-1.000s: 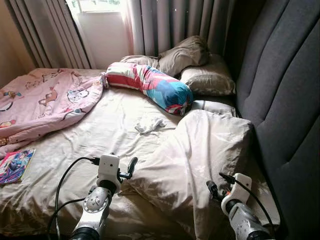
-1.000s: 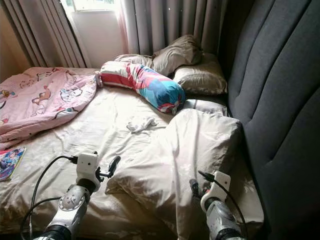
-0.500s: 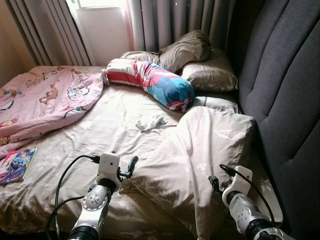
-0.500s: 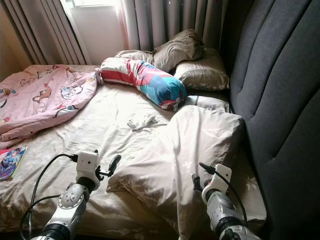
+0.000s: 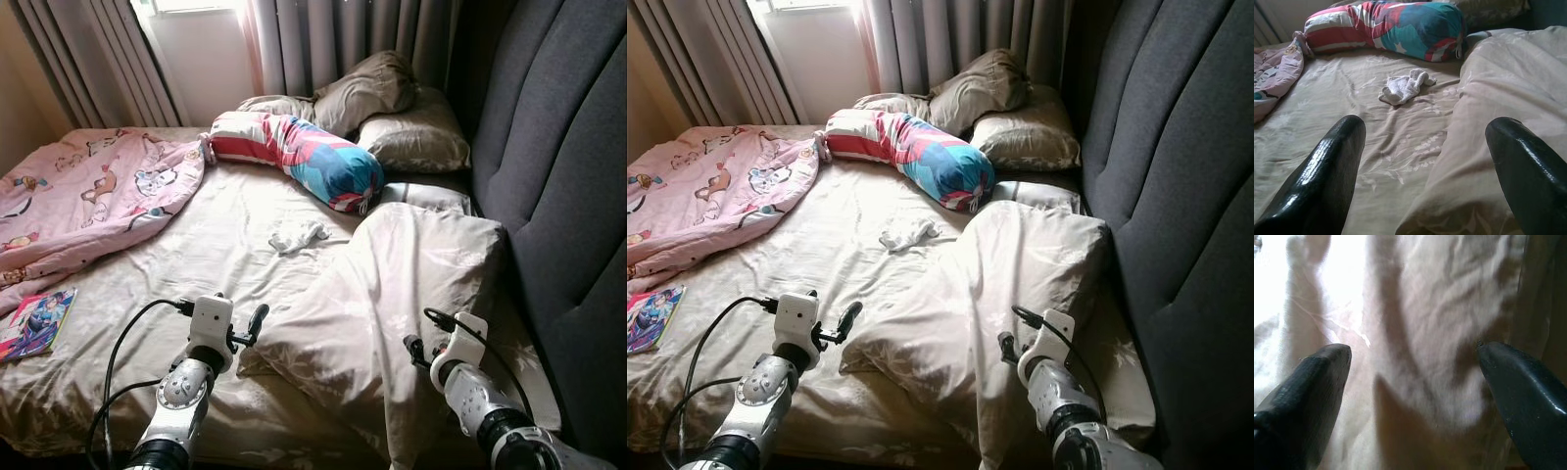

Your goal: Clean up the room

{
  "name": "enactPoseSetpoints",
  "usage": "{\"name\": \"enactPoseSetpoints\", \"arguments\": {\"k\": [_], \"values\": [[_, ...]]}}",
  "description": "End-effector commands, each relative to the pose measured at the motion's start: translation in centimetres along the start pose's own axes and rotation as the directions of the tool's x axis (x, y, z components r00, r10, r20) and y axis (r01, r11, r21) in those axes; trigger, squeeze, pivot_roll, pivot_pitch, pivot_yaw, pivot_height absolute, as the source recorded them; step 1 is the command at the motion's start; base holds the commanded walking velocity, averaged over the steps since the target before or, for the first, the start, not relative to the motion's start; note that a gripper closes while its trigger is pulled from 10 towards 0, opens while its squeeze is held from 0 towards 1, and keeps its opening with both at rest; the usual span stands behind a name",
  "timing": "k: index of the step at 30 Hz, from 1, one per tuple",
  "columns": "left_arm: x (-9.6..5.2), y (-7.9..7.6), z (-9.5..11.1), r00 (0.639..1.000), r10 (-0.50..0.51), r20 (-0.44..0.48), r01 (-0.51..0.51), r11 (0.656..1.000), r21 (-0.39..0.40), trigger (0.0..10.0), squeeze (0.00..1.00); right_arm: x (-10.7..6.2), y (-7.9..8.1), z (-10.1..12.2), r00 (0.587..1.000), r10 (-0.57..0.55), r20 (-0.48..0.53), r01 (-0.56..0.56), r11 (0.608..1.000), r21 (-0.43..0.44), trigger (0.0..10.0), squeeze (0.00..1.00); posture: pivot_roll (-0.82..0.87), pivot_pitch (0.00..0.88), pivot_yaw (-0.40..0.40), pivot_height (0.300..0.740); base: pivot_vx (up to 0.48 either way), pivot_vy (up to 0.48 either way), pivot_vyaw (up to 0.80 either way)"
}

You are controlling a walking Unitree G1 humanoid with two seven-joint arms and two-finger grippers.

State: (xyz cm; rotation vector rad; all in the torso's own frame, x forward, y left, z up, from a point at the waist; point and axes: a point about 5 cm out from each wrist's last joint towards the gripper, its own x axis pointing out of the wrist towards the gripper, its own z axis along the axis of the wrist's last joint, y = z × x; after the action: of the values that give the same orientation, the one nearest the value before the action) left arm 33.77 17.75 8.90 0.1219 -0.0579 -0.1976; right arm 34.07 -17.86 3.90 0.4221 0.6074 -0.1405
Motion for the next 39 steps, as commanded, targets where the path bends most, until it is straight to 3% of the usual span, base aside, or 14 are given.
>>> {"name": "enactPoseSetpoints", "arguments": {"k": [1,5,6,8,15,29,30,31,32,33,39], "values": [[0.0,0.5,0.1,1.0,0.001,-0.01,-0.001,1.0,0.023,10.0,0.0,0.1,0.6,0.5,1.0,0.005,0.004,-0.005,1.0,0.016,10.0,0.0,0.03,0.133,0.079,0.635,0.0,0.0,0.0],[0.0,0.5,0.2,1.0,0.006,-0.009,-0.006,1.0,0.024,10.0,0.0,0.0,0.7,1.5,0.999,-0.004,0.043,0.005,1.0,-0.026,10.0,0.0,0.03,0.135,0.079,0.635,0.0,0.0,0.0],[0.0,0.6,0.3,1.0,0.017,-0.001,-0.017,1.0,0.024,10.0,0.0,0.0,0.7,2.7,0.995,-0.015,0.099,0.022,0.997,-0.07,10.0,0.0,0.03,0.135,0.077,0.635,0.0,0.0,0.0],[0.0,0.7,0.4,1.0,0.025,0.01,-0.025,0.999,0.022,10.0,0.0,-0.2,1.0,4.4,0.986,-0.01,0.169,0.022,0.998,-0.064,10.0,0.0,0.03,0.135,0.077,0.635,0.0,0.0,0.0],[0.1,0.7,0.6,0.999,0.039,0.026,-0.04,0.999,0.015,10.0,0.0,-0.7,2.4,8.3,0.952,0.031,0.305,0.027,0.982,-0.185,10.0,0.0,0.01,0.133,0.068,0.635,0.0,0.0,0.0],[0.4,0.7,1.1,0.997,0.06,0.053,-0.062,0.998,0.025,10.0,0.0,-2.1,4.6,13.4,0.896,0.069,0.439,0.048,0.967,-0.25,10.0,0.0,0.0,0.117,0.054,0.635,0.0,0.0,0.0],[0.4,0.7,1.1,0.996,0.063,0.055,-0.064,0.998,0.026,10.0,0.0,-2.1,2.7,7.3,0.786,0.141,0.602,0.043,0.959,-0.281,10.0,0.0,0.0,0.113,0.051,0.635,0.0,0.0,0.0],[0.4,0.7,1.1,0.996,0.063,0.055,-0.064,0.998,0.026,10.0,0.0,-2.1,2.7,7.3,0.786,0.141,0.602,0.043,0.959,-0.281,10.0,0.0,0.0,0.113,0.051,0.635,0.0,0.0,0.0],[0.4,0.7,1.1,0.996,0.065,0.057,-0.066,0.997,0.027,10.0,0.0,-3.6,2.0,3.8,0.678,0.192,0.71,0.039,0.955,-0.295,10.0,0.0,-0.01,0.11,0.049,0.635,0.0,0.0,0.0],[0.4,0.7,1.1,0.996,0.066,0.058,-0.068,0.997,0.027,10.0,0.0,-4.1,2.4,4.1,0.639,0.208,0.741,0.05,0.949,-0.31,10.0,0.0,-0.01,0.105,0.047,0.635,0.0,0.0,0.0],[0.4,0.6,1.1,0.996,0.069,0.064,-0.071,0.997,0.028,10.0,0.0,-4.3,3.2,5.8,0.608,0.218,0.763,0.069,0.943,-0.324,10.0,0.0,-0.01,0.096,0.044,0.635,0.0,0.0,0.0]]}}
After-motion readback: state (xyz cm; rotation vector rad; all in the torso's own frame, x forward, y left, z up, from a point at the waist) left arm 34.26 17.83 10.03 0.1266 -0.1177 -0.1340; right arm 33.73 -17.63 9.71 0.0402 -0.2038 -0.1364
